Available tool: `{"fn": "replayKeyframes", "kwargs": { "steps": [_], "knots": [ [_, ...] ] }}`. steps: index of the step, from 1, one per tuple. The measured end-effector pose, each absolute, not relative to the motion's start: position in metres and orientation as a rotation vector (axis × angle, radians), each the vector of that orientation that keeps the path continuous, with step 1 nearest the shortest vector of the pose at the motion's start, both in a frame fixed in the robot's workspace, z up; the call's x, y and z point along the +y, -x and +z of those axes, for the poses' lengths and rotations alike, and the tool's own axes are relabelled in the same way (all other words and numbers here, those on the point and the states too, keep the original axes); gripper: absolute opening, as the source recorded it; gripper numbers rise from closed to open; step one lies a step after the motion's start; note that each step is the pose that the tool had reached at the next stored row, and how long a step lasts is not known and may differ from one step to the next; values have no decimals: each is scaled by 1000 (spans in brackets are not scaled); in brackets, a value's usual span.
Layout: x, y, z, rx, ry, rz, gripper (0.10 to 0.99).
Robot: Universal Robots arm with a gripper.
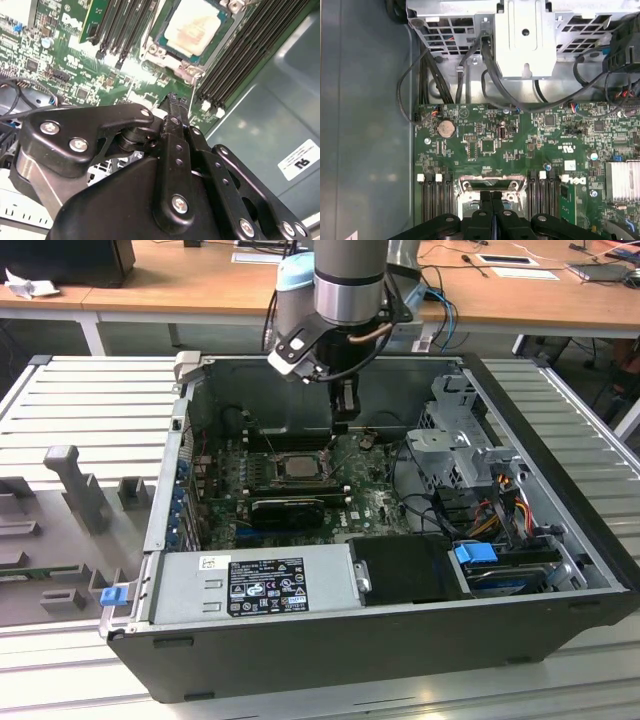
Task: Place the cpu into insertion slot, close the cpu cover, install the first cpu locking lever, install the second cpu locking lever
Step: 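Close the cpu cover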
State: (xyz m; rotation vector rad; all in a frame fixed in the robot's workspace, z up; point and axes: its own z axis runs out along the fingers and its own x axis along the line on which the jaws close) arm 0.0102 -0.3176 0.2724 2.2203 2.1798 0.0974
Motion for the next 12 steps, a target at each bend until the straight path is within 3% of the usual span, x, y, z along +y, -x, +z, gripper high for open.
{"fn": "replayKeyframes", "kwargs": {
  "steps": [12],
  "knots": [
    [-318, -34, 272, 2181, -2221, 95, 106]
  ]
}}
